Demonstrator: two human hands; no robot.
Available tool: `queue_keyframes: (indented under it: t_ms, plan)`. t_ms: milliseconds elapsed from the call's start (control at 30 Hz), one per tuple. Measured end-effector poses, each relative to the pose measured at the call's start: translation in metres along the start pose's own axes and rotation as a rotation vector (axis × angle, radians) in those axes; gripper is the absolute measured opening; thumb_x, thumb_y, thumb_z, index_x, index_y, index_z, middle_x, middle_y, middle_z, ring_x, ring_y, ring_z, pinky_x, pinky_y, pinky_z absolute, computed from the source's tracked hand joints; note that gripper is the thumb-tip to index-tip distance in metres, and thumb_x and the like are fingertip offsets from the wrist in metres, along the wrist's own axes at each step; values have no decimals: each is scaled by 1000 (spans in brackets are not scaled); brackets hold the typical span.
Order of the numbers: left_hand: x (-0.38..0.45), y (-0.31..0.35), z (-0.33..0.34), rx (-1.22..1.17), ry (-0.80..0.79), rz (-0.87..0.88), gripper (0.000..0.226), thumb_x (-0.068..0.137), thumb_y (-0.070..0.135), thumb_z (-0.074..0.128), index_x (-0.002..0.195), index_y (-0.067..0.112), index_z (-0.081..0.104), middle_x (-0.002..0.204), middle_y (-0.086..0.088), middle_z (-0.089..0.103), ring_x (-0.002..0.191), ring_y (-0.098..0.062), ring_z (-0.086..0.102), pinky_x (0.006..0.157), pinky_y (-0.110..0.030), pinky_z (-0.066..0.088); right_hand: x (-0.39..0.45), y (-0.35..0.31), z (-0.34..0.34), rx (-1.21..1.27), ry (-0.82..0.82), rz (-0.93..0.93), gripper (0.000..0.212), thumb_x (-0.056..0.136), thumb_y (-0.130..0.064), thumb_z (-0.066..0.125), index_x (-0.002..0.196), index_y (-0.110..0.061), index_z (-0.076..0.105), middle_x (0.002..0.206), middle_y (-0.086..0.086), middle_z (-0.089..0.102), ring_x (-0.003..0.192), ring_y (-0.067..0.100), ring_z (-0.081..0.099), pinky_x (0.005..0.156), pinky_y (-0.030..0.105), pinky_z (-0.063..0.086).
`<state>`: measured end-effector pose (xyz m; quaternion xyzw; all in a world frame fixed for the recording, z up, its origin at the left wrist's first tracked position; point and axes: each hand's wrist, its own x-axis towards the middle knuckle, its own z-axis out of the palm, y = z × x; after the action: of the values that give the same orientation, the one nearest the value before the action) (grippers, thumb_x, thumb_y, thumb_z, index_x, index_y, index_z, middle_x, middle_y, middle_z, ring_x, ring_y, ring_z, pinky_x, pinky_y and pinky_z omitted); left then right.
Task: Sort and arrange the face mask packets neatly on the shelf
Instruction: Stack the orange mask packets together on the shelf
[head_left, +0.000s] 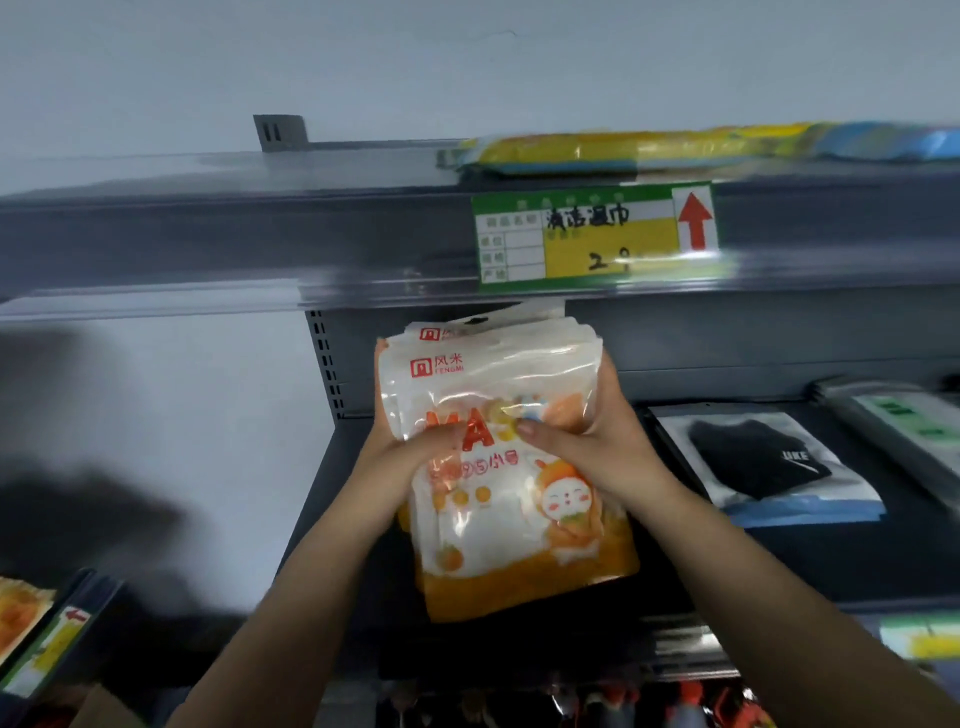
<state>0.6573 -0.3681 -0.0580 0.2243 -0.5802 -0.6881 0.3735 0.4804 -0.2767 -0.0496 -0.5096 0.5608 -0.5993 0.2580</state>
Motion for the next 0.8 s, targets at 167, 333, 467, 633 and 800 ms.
queue_keyframes:
  t_ms: [167,333,467,633,800]
  plan:
    - [48,3,2,-19,-23,-286,21,74,22,66,94,15,67,84,-9,75,74,-22,73,62,-31,59,34,0,-8,10,76,277,70,70,-24,80,122,-25,33,115,2,62,92,11,65,70,21,55]
    - [80,-24,-6,22,-11,-540,21,90,29,57,93,10,66,79,-9,74,74,-22,70,74,-34,52,57,20,-8,-215,74,488,101,75,-36,76,147,-9,9,137,8,47,117,19,52,79,12,45]
    - [86,-29,-12,12,-8,-577,28,95,31,50,86,9,65,65,-6,73,66,-20,68,67,-31,48,59,3,-10,-594,-19,301,104,77,-56,64,150,-18,1,154,8,27,140,25,30,108,29,30]
    - [95,-33,-9,15,12,-550,33,96,36,46,84,11,65,61,-5,71,69,-19,65,65,-29,48,8,-7,14,-1309,-297,-312,96,67,-80,32,148,-28,22,153,1,32,141,25,29,114,48,20]
    - [95,-34,-12,-92,-2,-500,39,89,46,52,108,15,67,94,-9,72,86,-24,67,76,-36,51,24,20,21,-1516,-460,-164,92,85,-60,48,149,-28,-10,160,0,-5,147,27,0,115,52,10]
